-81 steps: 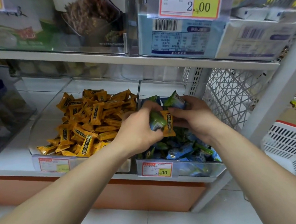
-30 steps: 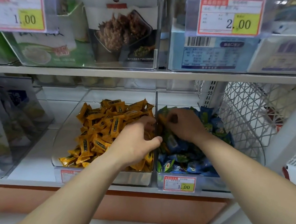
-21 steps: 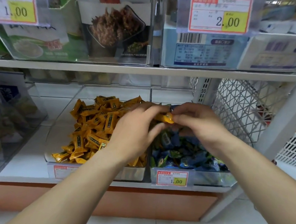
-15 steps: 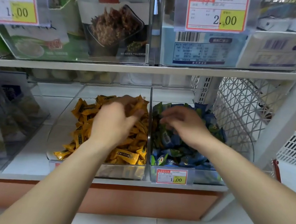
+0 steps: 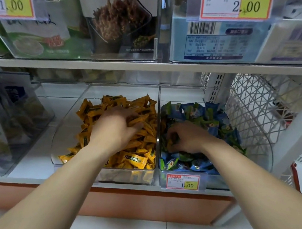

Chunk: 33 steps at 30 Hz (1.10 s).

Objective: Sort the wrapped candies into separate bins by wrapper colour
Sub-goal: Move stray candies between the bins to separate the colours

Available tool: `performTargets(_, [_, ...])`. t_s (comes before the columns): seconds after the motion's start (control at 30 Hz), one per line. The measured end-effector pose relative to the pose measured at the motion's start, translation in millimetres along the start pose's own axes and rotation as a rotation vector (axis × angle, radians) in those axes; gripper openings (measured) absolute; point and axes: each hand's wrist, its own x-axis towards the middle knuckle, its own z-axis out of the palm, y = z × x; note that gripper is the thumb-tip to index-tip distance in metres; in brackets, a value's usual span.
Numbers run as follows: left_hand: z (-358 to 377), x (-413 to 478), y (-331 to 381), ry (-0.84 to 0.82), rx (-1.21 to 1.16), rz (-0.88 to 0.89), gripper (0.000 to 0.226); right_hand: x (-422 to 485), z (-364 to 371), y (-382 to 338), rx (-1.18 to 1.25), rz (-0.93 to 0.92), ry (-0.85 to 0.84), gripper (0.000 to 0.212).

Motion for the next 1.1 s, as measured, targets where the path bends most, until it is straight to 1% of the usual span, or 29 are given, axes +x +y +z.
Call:
performTargets(0.03, [-0.5,0.5,-0.1,0.009,-0.003,0.006,0.045,-2.2,-3.0,1.1,0.038,-0.006,0.030,0.020])
performTargets(0.07, [-1.3,0.8,0.3,0.026,-0.013,0.011,0.046,-4.9,-7.4,2.3,0.082,-0.010,0.063,0.018])
performTargets(0.13, [-3.0,1.4,1.9,0.071,-0.028,0.020,0.048,-12.3,-19.3,3.0,0.203,-0.011,0.157,0.021])
performTargets(0.23, [-5.2,2.4,8.4,0.146,-0.020,0.061,0.044,-25.1,-40.8,-4.9,0.410,0.017,0.379,0.020])
performTargets(0.3, [-5.7,2.2,16.2,0.188,-0.063,0.113,0.042,-33.6,-53.8,-17.4,0.594,0.010,0.501,0.018])
performTargets(0.33, [-5.8,1.3,22.1,0.186,-0.126,0.136,0.043,-37.0,-57.3,-25.3,0.718,-0.011,0.540,0.017])
performTargets(0.4, [-5.2,-1.5,35.4,0.150,-0.303,0.180,0.047,-39.9,-59.4,-42.3,0.973,-0.069,0.574,0.013])
performTargets(0.43, [-4.8,-3.0,40.7,0.144,-0.371,0.200,0.044,-39.4,-59.2,-50.6,1.076,-0.096,0.562,0.010])
performTargets(0.5, [-4.5,-3.4,42.8,0.167,-0.404,0.210,0.029,-33.1,-57.0,-57.7,1.214,-0.122,0.507,0.005])
performTargets(0.53, [-5.3,-2.4,39.7,0.174,-0.374,0.190,0.025,-27.6,-55.7,-55.4,1.246,-0.100,0.501,0.007])
performTargets(0.57, [-6.5,-0.8,34.0,0.169,-0.320,0.154,0.025,-21.1,-53.7,-49.7,1.230,-0.049,0.516,0.010])
performTargets(0.6, [-7.4,0.7,26.7,0.157,-0.250,0.114,0.028,-13.1,-50.9,-40.1,1.130,0.022,0.548,0.011])
performTargets(0.63, [-8.2,2.3,19.0,0.142,-0.179,0.079,0.030,-4.2,-46.8,-28.6,0.952,0.084,0.559,0.010])
performTargets(0.67, [-8.4,4.0,12.1,0.126,-0.118,0.058,0.030,5.3,-41.1,-17.3,0.739,0.108,0.512,0.010])
performTargets(0.73, [-7.0,5.9,4.1,0.105,-0.015,0.058,0.030,22.6,-26.5,-2.3,0.355,0.075,0.291,0.013])
performTargets(0.77, [-5.7,5.7,2.2,0.101,0.028,0.066,0.029,30.6,-18.3,1.6,0.224,0.051,0.187,0.016])
performTargets(0.8, [-4.3,6.4,1.1,0.094,0.060,0.074,0.029,38.0,-12.0,3.7,0.134,0.047,0.119,0.021])
performTargets(0.83, [-2.9,6.6,-0.1,0.076,0.074,0.077,0.029,43.5,-7.0,3.9,0.080,0.063,0.101,0.025])
performTargets(0.9, [-0.5,8.0,-3.3,0.030,0.056,0.071,0.032,53.8,-1.8,4.6,0.010,0.108,0.169,0.029])
performTargets(1.0, [0.6,8.4,-6.9,-0.005,0.035,0.060,0.033,60.8,2.6,4.6,-0.074,0.140,0.201,0.025])
performTargets(1.1, [0.1,6.8,-7.8,-0.014,0.023,0.053,0.034,60.3,4.7,6.5,-0.066,0.136,0.234,0.020])
